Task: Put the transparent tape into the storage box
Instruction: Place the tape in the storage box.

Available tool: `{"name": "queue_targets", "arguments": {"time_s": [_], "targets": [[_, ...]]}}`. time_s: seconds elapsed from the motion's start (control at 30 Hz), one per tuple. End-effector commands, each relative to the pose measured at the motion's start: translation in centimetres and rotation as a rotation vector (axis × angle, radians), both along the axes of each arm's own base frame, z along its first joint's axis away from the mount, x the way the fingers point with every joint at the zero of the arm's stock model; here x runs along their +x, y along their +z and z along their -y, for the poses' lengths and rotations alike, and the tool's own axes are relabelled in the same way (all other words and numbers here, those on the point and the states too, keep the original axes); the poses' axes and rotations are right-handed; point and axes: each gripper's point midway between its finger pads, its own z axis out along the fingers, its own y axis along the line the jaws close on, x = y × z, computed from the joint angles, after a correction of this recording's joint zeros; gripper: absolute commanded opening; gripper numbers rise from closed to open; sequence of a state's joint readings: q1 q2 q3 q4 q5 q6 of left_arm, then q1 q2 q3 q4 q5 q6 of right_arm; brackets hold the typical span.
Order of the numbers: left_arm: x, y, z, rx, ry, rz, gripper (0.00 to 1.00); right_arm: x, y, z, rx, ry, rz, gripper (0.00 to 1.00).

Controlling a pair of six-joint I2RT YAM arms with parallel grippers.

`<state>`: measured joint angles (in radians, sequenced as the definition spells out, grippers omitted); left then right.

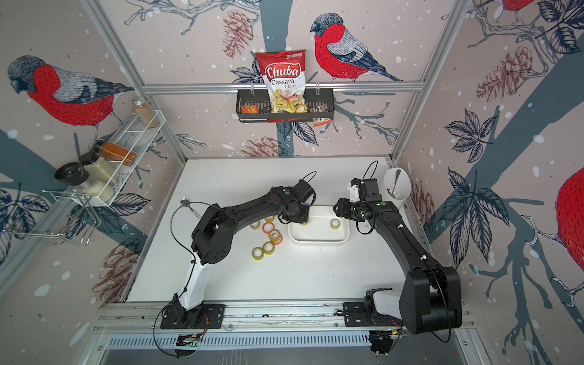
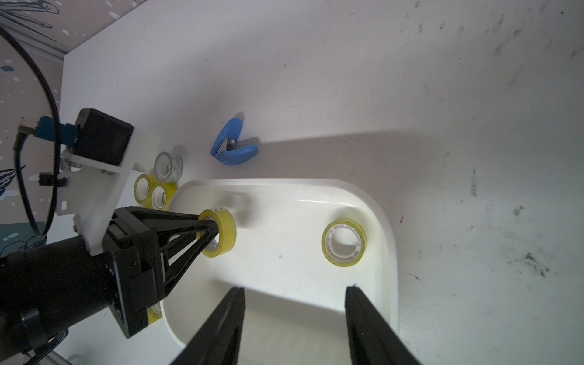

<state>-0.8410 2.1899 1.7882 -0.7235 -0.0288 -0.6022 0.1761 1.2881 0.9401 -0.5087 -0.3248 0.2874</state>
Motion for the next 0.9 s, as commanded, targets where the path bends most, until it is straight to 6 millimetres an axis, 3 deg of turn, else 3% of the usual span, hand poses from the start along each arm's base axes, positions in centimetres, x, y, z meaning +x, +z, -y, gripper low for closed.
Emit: {"name": "queue_targets", "arguments": {"time_s": [0.0,0.57,0.87], "targets": [[0.1,-0.1,-0.3,0.024,0.000,0.003,0.22,0.1,0.2,-0.2,0.016,0.007,0.014,0.56],[0.4,-1.1,-0.4,0.053,0.016,-0.001,0.26,0.0,-0.3,-0.2,0.017,0.012,0.008,0.56],[0.7,0.0,-0.1,0.032,0.018,0.013,0.28,0.1,-0.3,0.0,0.016,0.006,0.009,0.56]]}}
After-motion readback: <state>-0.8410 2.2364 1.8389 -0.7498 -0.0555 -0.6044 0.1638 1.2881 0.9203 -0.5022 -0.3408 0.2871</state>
